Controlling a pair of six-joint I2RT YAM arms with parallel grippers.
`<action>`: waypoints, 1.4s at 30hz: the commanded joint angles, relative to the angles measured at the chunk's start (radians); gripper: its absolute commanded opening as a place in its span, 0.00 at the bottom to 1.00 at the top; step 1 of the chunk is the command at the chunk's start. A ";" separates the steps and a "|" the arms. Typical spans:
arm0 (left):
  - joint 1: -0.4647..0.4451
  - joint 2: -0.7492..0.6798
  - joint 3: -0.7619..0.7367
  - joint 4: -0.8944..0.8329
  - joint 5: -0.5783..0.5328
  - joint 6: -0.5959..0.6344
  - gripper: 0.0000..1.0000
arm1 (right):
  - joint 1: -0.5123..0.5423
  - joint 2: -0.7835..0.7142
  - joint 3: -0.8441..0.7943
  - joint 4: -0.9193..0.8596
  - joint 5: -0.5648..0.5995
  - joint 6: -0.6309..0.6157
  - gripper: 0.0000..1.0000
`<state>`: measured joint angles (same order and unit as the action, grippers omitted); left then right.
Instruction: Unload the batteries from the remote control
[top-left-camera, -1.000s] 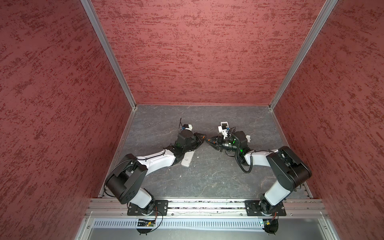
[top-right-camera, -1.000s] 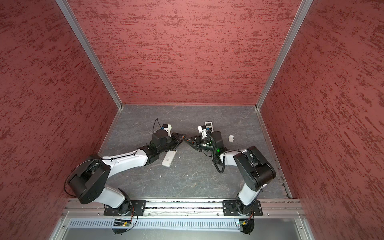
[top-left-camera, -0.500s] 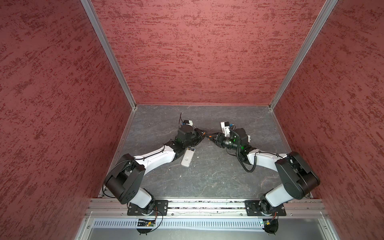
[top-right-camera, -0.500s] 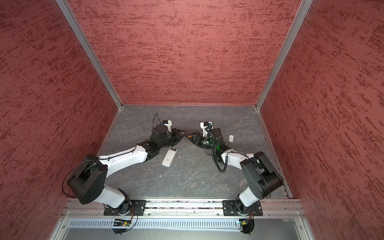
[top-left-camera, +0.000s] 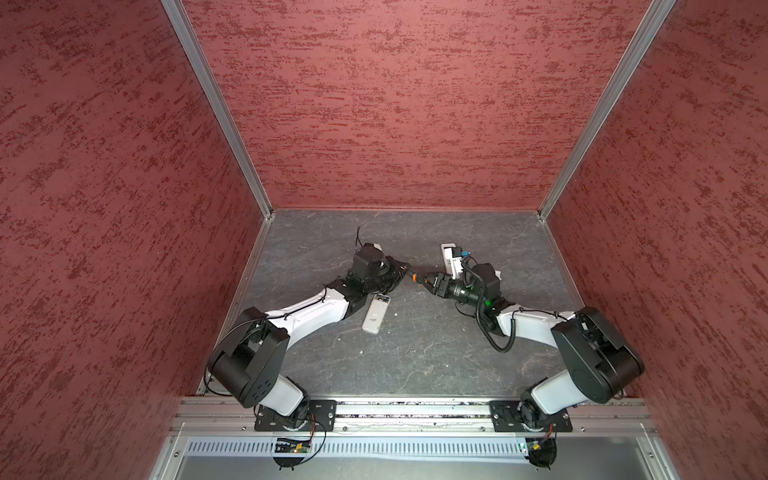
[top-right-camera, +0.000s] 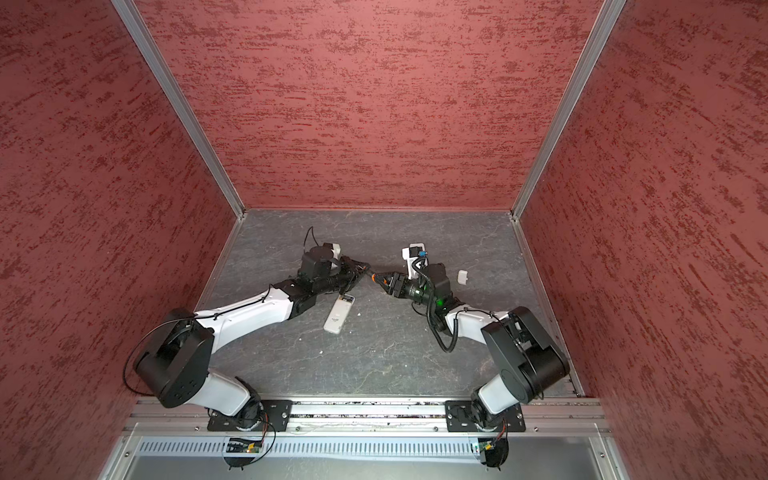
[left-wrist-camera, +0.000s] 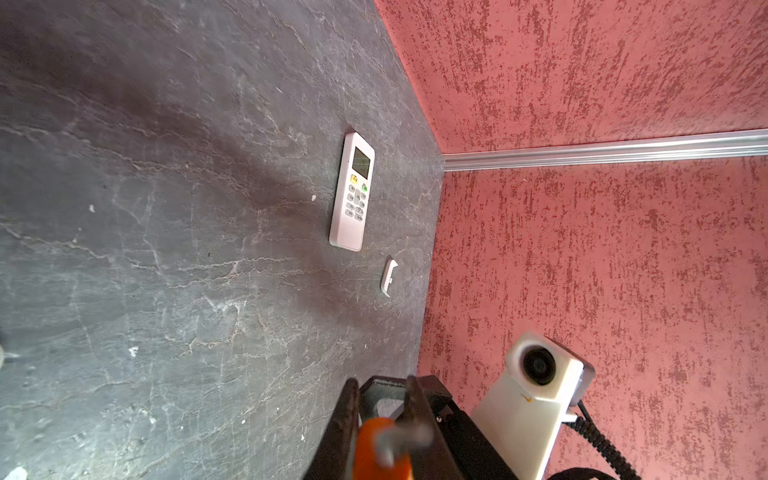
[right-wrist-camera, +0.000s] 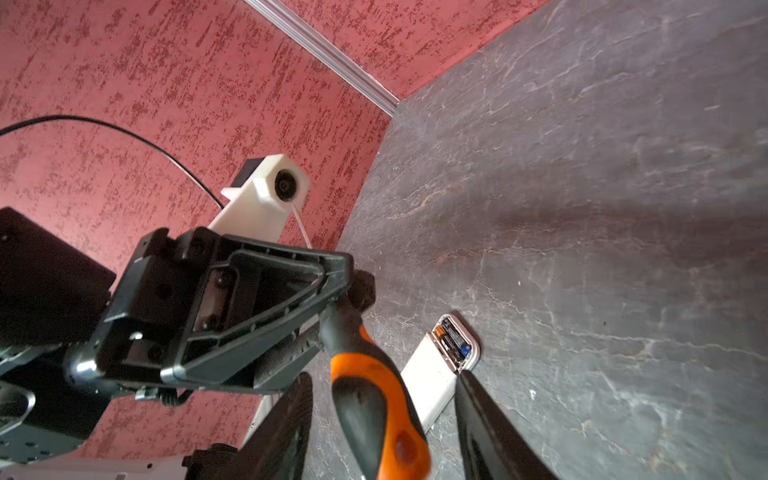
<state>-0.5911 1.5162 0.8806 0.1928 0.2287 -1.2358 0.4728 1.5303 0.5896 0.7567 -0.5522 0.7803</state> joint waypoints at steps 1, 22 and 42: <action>0.023 -0.027 0.017 -0.022 0.050 -0.049 0.00 | 0.009 -0.058 -0.002 0.029 0.018 -0.121 0.56; 0.021 -0.013 0.032 0.003 0.079 -0.115 0.00 | 0.012 0.027 0.046 0.099 -0.032 -0.100 0.54; -0.018 0.053 0.064 0.040 0.088 -0.122 0.00 | 0.021 0.120 0.094 0.193 -0.068 -0.012 0.40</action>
<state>-0.5972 1.5524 0.9119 0.1951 0.2981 -1.3571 0.4835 1.6440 0.6479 0.9009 -0.6041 0.7551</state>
